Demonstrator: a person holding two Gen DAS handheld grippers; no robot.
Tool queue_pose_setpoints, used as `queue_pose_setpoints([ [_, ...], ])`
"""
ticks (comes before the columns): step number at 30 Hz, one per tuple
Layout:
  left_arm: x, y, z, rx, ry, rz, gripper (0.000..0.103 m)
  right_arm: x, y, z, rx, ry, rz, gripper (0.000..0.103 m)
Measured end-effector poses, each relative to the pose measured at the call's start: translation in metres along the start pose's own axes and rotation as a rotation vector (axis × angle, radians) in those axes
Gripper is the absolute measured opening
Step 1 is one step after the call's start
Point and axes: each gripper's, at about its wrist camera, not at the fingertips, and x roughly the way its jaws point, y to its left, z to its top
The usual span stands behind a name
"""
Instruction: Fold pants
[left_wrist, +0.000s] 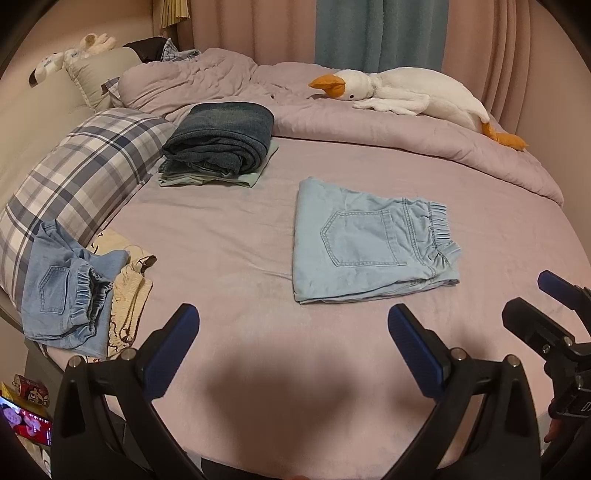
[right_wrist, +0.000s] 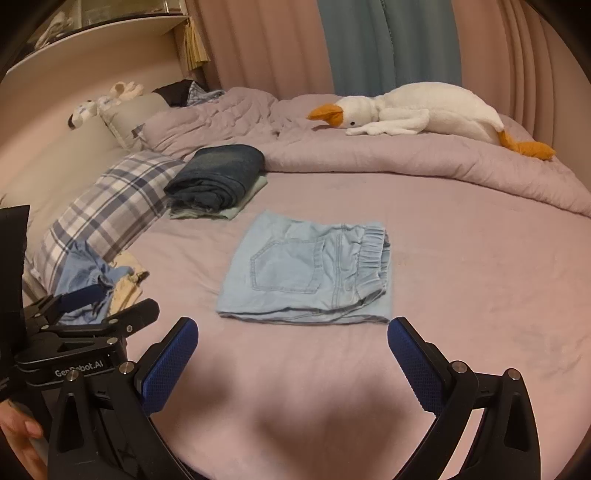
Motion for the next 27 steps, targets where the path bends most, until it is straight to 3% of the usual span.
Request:
queue_pose_setpoints([
  [27, 0.002, -0.013, -0.002, 0.038, 0.011, -0.002, 0.102, -0.001, 0.002, -0.001, 0.004, 0.007, -0.002, 0.102],
])
